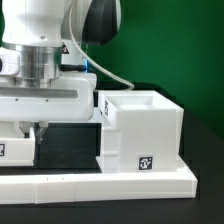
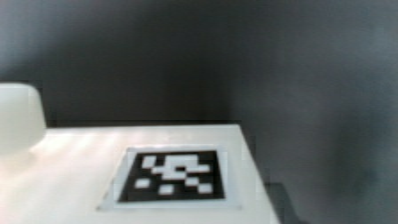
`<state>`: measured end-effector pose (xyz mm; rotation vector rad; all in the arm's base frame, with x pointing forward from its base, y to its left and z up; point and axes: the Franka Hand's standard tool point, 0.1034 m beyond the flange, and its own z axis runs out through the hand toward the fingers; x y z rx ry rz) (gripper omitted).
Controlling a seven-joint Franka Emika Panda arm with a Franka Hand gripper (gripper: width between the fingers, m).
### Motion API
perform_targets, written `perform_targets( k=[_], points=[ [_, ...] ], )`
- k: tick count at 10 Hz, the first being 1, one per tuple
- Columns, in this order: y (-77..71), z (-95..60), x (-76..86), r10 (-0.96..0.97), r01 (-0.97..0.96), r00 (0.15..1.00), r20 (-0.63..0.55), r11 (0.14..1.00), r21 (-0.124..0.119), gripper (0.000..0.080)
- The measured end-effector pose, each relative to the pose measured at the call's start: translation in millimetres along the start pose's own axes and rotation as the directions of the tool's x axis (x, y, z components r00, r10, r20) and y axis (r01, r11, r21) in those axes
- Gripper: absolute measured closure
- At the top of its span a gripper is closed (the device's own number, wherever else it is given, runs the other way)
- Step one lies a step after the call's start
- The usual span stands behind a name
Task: Assemble drawer
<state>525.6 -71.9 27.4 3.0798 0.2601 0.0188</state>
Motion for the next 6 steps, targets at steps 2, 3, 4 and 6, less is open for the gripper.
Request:
perform_targets(
  k=[2,3,4,6],
  points=[
    [-0.3,3.5,-1.8,-0.002,0.002,1.000,0.002,1.000,-0.001,0.0757],
    [0.0,3.6,-1.9,-0.024,0.024,1.000,0.003,1.000,-0.002,0.0757],
    [0.3,4.0,-2.3,-0.080,0.080,0.997,0.004,0.997,-0.002,0.0757],
    [-0.3,3.6,-0.9,-0.248,0.248,0.969,0.005,0.969,-0.009,0.0757]
  ],
)
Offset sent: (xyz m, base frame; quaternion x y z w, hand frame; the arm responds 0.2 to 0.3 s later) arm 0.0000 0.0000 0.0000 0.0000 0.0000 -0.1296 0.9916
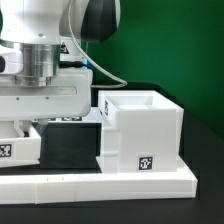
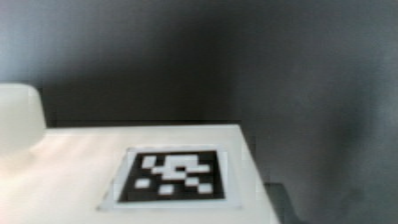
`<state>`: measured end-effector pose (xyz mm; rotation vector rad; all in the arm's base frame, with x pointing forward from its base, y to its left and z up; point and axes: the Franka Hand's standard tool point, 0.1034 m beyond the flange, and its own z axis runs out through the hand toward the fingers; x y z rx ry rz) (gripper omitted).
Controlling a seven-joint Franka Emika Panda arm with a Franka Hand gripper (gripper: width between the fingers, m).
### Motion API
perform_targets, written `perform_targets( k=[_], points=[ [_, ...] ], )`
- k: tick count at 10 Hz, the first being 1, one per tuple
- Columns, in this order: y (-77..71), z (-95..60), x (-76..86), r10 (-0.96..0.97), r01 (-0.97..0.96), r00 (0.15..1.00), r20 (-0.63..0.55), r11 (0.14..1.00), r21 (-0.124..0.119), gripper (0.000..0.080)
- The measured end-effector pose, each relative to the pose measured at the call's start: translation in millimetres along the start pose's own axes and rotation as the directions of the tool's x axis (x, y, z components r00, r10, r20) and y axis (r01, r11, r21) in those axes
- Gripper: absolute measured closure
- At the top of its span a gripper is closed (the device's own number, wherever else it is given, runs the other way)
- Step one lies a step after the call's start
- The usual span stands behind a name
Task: Assemble drawer
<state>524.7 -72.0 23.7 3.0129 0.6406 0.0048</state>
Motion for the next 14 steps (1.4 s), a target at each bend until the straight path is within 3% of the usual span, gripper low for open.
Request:
perform_targets(
  k=[2,4,5,8,9,12,14],
  points=[
    [1.2,-1.4,2.4,-0.226,0.226,0.974,-0.007,0.974,-0.013,0.0757],
    [-2.5,1.6,-0.8,-0.455,0.455,0.891,0.007,0.890,-0.016,0.0757],
    [-2.1,2.0,-1.7,-0.480,0.480,0.877,0.009,0.877,-0.014,0.0757],
    [1.9,2.7,-4.4,-0.684,0.685,0.729,0.029,0.729,-0.016,0.0757],
    [1.5,2.7,-3.3,-0.770,0.771,0.636,0.040,0.636,-0.025,0.0757],
    [0.0,-1.1,5.1,-0.885,0.888,0.460,0.070,0.460,-0.012,0.0757],
    [1.4,0.0,2.9,-0.883,0.886,0.463,0.071,0.464,-0.010,0.0757]
  ],
)
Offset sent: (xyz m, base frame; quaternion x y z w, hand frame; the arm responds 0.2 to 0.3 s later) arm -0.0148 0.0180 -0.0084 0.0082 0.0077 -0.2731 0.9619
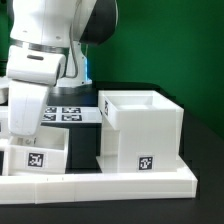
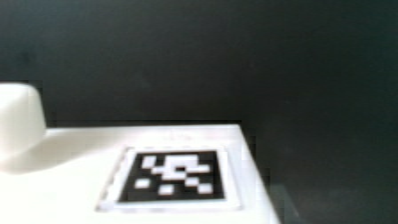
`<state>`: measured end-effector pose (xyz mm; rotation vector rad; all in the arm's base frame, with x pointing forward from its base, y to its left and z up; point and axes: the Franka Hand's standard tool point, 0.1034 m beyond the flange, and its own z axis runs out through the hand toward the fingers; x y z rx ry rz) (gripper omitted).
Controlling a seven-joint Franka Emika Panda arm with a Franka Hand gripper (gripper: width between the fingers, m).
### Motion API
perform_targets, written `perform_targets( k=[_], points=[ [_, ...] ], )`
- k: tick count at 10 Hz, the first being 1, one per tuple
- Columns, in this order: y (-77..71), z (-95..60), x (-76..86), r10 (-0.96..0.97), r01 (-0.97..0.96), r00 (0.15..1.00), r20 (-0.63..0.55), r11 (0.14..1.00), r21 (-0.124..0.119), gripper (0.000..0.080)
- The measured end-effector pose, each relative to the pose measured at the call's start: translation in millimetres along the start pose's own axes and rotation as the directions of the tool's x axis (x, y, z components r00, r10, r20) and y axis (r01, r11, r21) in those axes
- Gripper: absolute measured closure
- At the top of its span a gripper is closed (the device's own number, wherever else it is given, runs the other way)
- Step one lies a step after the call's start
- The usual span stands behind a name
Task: Assemble drawer
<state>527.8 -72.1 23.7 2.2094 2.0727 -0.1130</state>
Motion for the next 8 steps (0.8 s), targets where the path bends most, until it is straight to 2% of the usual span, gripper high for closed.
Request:
perform_targets(
  k=[3,6,8],
  points=[
    [-0.4,0.7,0.0,0.000,0.000,1.000,0.000,1.000,0.001,0.0757],
    [4.9,-3.4,20.1,-0.022,0.022,1.000,-0.008,1.000,0.004,0.0757],
    [8.5,-3.8,26.3,-0.030,0.030,1.000,-0.009,0.999,0.019,0.0757]
  ],
)
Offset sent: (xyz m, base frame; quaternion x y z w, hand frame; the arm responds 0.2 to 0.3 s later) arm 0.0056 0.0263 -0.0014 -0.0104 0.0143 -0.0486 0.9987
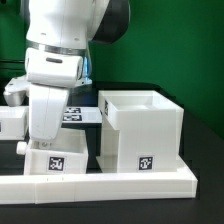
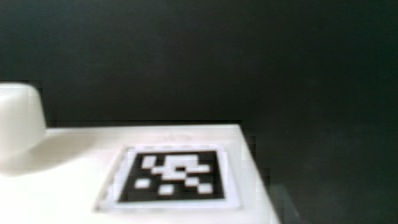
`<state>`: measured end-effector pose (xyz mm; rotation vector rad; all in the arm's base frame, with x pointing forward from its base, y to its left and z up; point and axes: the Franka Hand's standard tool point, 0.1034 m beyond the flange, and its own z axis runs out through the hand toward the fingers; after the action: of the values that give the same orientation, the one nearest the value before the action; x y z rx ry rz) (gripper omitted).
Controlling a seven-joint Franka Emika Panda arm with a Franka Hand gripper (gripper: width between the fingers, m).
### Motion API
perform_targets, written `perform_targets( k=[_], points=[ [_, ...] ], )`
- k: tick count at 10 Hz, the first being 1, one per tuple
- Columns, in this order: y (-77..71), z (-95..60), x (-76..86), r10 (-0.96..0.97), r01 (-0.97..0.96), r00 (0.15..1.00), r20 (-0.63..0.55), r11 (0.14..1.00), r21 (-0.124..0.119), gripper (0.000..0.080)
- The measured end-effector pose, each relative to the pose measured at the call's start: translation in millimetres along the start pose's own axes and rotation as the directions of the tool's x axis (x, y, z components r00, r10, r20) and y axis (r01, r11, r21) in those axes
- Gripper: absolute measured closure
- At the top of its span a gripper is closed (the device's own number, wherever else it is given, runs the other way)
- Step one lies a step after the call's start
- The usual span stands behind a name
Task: Assemble drawer
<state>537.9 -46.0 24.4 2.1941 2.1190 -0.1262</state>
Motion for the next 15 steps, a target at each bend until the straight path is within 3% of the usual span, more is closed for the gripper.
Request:
perform_targets(
  k=[5,9,15],
  points=[
    [-1.0,1.3,-1.9,0.002,-0.002,1.000,0.000,1.000,0.003,0.0757],
    [3.3,-0.5,11.2,-0.016,0.016,1.000,-0.009,1.000,-0.001,0.0757],
    [2.5,0.6,9.0,-0.011,0.011,1.000,-0.009,1.000,0.001,0.0757]
  ],
)
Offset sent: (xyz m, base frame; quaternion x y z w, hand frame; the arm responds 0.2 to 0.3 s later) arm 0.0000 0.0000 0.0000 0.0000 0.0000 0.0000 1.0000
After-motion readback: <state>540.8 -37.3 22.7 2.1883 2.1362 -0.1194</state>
